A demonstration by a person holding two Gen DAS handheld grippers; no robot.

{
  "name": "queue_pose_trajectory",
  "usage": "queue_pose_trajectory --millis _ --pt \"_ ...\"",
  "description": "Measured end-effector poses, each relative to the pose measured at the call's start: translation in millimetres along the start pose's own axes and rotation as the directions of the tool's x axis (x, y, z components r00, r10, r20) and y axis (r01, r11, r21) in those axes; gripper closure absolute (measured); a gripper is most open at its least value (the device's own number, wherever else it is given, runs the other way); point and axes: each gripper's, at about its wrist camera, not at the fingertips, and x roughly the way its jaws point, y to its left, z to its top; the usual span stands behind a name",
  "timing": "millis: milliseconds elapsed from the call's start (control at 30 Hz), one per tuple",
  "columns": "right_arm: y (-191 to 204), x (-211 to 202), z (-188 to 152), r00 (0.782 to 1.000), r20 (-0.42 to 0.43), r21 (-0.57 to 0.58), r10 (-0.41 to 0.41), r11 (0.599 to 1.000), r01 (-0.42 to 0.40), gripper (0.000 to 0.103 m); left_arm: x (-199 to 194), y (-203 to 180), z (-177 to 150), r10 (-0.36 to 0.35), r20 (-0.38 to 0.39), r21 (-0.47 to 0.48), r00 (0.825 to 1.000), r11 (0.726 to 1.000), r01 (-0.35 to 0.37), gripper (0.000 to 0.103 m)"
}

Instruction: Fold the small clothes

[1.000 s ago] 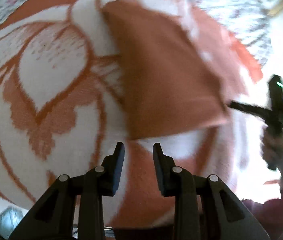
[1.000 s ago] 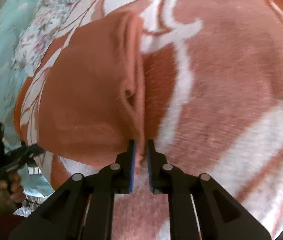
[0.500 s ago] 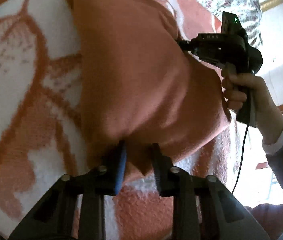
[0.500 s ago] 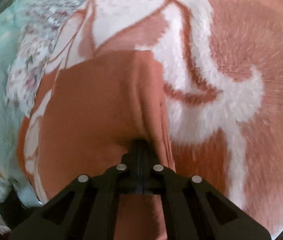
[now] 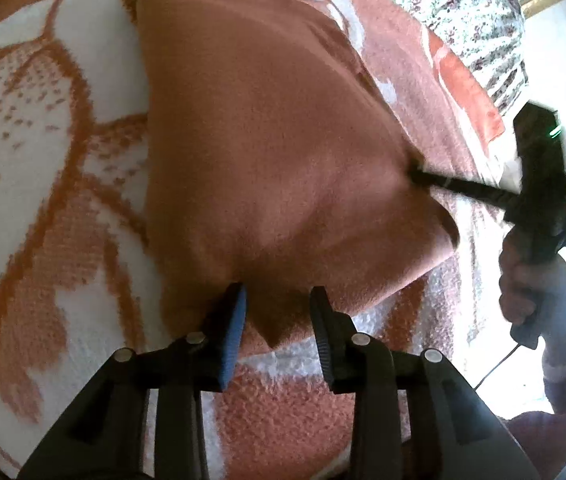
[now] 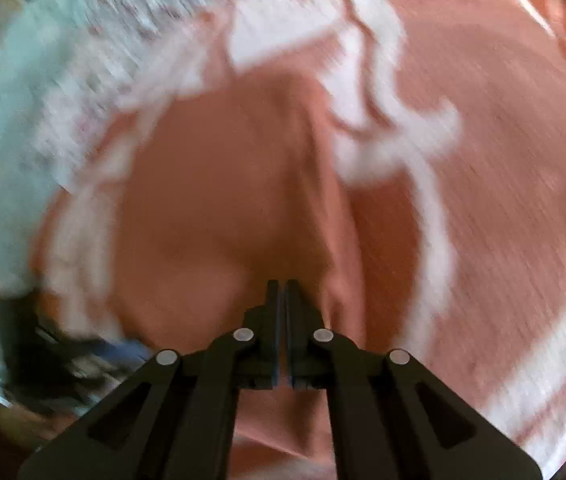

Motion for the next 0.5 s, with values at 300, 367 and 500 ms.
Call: queue_pose_trajectory --millis 300,367,500 --pt "-14.0 -11.8 -10.9 0.997 0.022 0.042 0.078 0.996 -0.079 0.1 -4.1 -19.5 -7.4 0.079 0.016 0.024 0.997 0.997 -0.08 0.061" --pt "-8.5 -23.2 -20.3 0.993 0.023 0.01 0.113 0.994 -0.113 0.1 -1.7 -24.1 -10.0 0.095 0.022 0.018 0.995 0.995 -0.096 0.061" --pt "-12.3 -0.6 -42.7 0.996 -0.07 -0.029 0.053 0.998 -0.055 0.101 -0.7 -27.1 -15.1 0.114 0.025 0.02 0.993 0.993 -0.114 0.061"
